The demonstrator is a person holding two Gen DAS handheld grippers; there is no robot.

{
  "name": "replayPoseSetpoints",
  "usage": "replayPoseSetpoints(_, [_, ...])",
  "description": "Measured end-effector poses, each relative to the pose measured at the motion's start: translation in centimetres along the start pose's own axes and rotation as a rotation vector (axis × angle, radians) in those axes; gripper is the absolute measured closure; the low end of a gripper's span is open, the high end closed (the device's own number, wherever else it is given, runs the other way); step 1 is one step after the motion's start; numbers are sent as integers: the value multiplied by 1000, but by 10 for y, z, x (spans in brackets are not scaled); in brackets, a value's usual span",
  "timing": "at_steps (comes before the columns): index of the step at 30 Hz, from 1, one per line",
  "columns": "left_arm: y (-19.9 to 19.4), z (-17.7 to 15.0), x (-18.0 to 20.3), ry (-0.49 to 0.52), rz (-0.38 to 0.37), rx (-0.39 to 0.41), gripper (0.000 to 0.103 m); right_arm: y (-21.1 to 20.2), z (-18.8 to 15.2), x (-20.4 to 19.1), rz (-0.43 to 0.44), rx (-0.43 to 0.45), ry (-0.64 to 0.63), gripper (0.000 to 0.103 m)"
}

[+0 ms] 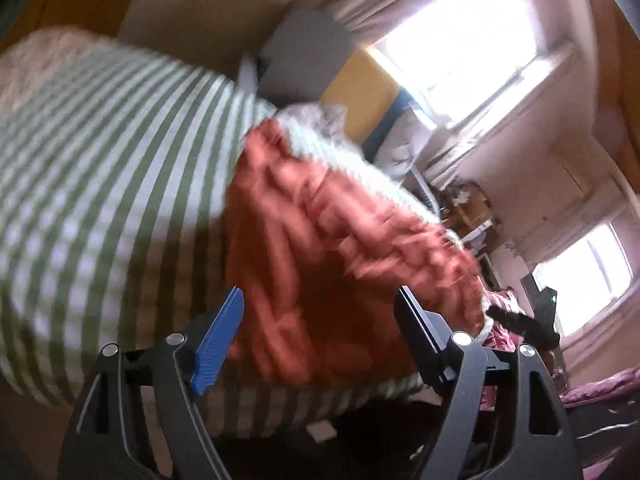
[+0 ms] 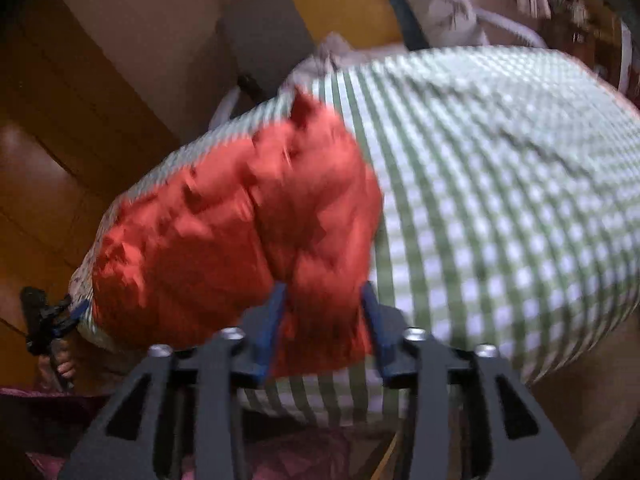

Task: Fold large clothes

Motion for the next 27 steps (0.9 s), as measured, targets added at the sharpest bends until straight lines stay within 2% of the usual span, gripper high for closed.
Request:
replayPoseSetpoints(1, [-1,9,10,39,10,13,27,-6,8,-6,2,30,-8,39])
replayPoseSetpoints(3, [9,23,32,112,-20,4,27,-13,30,-28,24,92,-52,36])
replayPoseSetpoints(6, [35,34,54,180,-41,-37,26,1,51,-68,48,104,-150,36])
replayPoseSetpoints(8, [57,35,73,238,-44,-76,26,22,57,-100,41,80,-219,36])
replayPoseSetpoints(11, [94,33,90,301,-35,-150,26,67,68,-129,-42,24,-312,36])
replayPoseSetpoints(14, [136,38,92,322,-12,-237,27,108,70,-137,-130,-51,-359,36])
replayPoseSetpoints(15, [150,37,91,322,5,-269,31,123,69,-137,-153,-90,-365,36])
replayPoseSetpoints(17, [168,32,89,355,41,-314,69,140,65,-135,-160,-136,-373,52])
replayPoseSetpoints(18, [174,29,89,374,57,-326,79,145,63,-134,-171,-149,-387,65])
replayPoseSetpoints(19, [179,26,89,398,68,-332,96,148,61,-133,-169,-158,-396,76])
replayPoseSetpoints(20, [180,25,87,410,69,-322,102,148,59,-134,-158,-155,-403,82])
replayPoseSetpoints(22, [174,27,90,439,73,-270,103,143,58,-136,-161,-133,-417,93])
replayPoseSetpoints(27, [154,51,93,409,50,-63,103,114,70,-151,-129,13,-430,96])
Point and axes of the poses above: each gripper's, at about its wrist camera, not at the fingertips, and y roughly the way its jaws point, x to its right, z to its top, the point moved 5 cm from there along y, roughly the way its jaws point, and after that the axes turned 2 degrees about -x, right-handed, at the moved point
